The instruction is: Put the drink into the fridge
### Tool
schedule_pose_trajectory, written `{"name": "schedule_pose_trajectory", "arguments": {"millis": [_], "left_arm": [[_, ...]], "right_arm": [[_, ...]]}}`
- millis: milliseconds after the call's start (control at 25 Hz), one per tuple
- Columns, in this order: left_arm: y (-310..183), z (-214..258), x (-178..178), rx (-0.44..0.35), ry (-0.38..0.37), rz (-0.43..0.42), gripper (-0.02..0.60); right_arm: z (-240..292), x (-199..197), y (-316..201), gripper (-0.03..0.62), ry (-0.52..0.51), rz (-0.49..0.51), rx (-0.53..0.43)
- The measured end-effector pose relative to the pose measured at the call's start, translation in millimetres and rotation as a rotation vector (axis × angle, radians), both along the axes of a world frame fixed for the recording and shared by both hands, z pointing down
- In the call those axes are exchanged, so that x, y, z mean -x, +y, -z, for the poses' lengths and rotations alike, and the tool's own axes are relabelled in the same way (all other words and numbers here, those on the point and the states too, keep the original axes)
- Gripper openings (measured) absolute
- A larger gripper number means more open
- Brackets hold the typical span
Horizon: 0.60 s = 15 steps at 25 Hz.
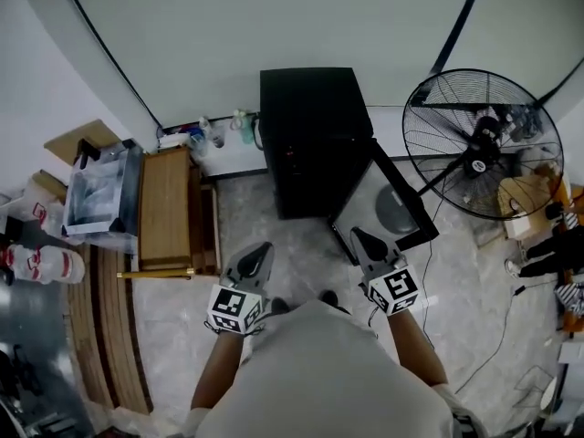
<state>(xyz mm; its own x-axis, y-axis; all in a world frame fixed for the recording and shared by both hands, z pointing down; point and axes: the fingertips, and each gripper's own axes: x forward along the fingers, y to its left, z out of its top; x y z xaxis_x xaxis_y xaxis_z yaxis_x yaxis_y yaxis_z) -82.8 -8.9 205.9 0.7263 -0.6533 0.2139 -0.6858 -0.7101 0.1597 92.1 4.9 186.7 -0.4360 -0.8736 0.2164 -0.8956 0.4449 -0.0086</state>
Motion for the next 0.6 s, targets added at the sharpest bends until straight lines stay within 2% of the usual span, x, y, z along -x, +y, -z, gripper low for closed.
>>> {"name": "schedule_pose_trajectory", "arguments": {"millis": [200, 600], "left_arm": [[-2.3, -0.4, -8.5, 0.001, 0.006, 0.041, 0.009], [-3.0, 1.7, -18.9, 0.001, 0.006, 0.057, 0.009]], "right_arm": [[3.9, -12.7, -4.8, -0.005, -0.009, 0.021, -0.011], [4.0, -26.7, -7.6, -0.005, -0.028, 0.029, -0.012]]}}
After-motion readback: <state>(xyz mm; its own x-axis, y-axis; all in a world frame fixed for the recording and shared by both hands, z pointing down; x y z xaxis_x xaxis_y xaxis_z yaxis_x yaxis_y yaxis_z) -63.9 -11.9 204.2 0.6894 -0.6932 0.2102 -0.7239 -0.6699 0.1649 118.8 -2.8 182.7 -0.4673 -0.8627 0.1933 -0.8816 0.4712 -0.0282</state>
